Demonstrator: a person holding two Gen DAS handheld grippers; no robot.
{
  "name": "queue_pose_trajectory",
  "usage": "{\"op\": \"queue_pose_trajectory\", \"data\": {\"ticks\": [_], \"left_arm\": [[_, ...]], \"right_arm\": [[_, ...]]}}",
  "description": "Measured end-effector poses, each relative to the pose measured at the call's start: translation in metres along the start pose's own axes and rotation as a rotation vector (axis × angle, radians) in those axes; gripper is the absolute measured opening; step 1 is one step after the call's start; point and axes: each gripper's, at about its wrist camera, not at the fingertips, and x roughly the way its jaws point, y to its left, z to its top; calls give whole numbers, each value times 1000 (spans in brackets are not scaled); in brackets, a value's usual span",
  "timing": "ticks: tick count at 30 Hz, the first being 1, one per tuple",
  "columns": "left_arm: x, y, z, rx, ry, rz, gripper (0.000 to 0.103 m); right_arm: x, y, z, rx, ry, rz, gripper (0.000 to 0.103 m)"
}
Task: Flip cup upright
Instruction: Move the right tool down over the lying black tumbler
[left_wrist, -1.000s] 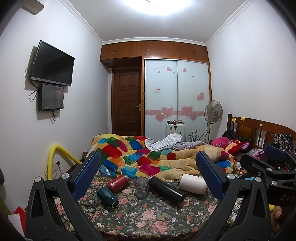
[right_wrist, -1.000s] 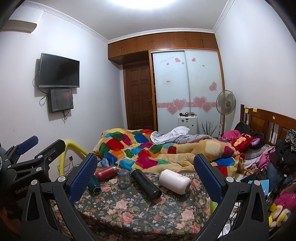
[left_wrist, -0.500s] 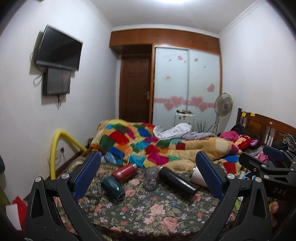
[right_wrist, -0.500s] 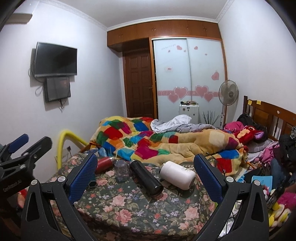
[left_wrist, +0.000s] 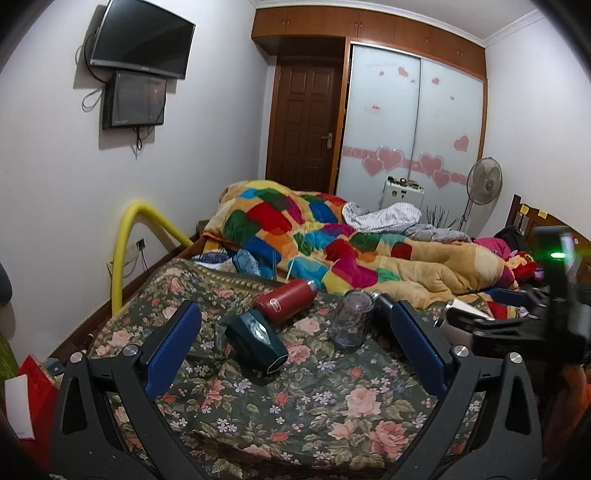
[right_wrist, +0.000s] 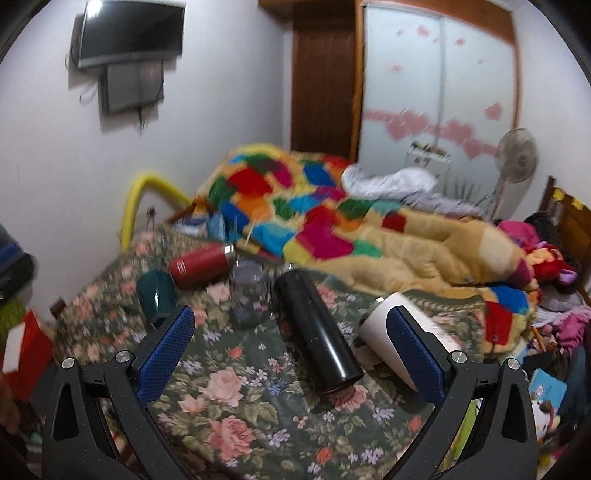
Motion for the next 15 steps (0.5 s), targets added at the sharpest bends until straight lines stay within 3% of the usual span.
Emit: {"op": "queue_pose_trajectory", "data": {"ticks": [8, 15], "left_arm": [[32, 6, -11, -15, 38, -21, 103], [43, 1, -16, 14, 32, -24, 103]], "right_arm": [[102, -15, 1, -71, 299, 23, 97], [146, -23, 0, -75, 445, 89, 93]]}}
